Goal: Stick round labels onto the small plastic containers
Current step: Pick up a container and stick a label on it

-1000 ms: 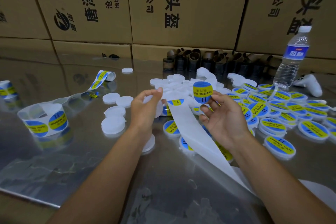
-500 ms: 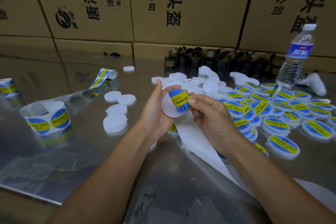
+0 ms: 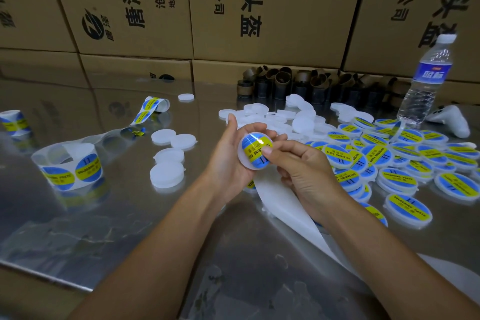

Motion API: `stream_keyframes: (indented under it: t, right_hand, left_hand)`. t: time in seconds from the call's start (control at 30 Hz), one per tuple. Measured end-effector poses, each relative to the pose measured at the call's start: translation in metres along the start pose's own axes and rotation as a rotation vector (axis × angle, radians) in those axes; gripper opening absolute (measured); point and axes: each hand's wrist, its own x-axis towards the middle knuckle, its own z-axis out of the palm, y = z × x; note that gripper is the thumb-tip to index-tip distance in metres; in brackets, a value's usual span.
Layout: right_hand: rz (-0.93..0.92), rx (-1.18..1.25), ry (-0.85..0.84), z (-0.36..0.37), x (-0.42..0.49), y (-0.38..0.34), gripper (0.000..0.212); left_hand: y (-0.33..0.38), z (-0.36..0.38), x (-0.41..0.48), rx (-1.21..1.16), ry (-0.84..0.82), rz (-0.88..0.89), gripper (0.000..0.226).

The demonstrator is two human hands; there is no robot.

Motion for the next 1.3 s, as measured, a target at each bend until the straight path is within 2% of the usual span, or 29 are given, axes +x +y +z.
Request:
stream_keyframes:
  t: [0.23, 0.53, 0.77, 1.13, 1.3]
  right_hand:
    - [0.033, -0.011, 0.105, 0.000, 0.003, 0.003, 0.015]
    - [0.067, -0.011, 0.129, 0.001, 0.006, 0.006, 0.008]
    - [0.089, 0.018, 0.137, -0.001, 0.008, 0.010, 0.006]
    - [0.082, 0.020, 0.143, -0.002, 0.009, 0.011, 0.007]
    - [0.009, -0.038, 0.178, -0.001, 0.008, 0.012, 0.009]
  left_hand:
    - [0.000, 0.001, -0.001, -0.005, 0.013, -0.003, 0.057]
    - [-0.001, 0.004, -0.002, 0.063, 0.021, -0.009, 0.053]
    - [-0.005, -0.001, -0.002, 0.154, -0.037, 0.071, 0.022]
    - [-0.009, -0.006, -0.001, 0.163, -0.067, 0.101, 0.023]
    - [-0.010, -0.007, 0.000, 0.150, -0.061, 0.104, 0.017]
